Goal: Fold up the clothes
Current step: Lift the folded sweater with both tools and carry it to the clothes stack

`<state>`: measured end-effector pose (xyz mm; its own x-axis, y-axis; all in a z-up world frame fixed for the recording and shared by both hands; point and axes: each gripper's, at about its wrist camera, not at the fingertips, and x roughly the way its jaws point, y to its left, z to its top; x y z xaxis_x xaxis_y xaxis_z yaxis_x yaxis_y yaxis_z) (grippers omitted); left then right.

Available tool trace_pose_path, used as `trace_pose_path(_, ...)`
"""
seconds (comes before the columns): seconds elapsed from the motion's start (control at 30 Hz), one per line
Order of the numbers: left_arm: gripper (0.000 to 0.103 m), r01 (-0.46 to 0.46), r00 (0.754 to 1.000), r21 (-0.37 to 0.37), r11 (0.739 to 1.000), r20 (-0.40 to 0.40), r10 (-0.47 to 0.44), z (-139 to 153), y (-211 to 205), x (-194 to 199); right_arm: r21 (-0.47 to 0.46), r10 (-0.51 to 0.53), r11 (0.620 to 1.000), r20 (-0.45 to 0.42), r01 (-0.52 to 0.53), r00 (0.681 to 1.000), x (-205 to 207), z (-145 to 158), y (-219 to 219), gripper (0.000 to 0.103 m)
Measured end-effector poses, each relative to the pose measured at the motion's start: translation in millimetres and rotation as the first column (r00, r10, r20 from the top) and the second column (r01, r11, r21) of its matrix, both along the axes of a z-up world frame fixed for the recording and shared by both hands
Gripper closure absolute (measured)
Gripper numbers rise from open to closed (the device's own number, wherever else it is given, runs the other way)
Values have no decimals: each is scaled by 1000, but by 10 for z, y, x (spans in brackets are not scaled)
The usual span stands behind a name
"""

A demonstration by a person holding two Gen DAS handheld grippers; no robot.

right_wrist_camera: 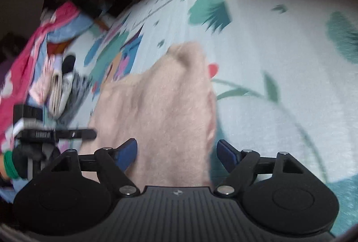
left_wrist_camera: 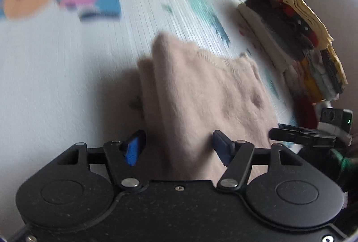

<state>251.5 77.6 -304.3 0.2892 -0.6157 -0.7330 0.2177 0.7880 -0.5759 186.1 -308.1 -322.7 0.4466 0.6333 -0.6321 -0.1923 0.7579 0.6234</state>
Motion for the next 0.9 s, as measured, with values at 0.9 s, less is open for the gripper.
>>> trace_pose_path(0.9,41,185,979,75,980,75,-191,171,-647,-97,-26,-140,990,12,141,990,-350,26,-307,22)
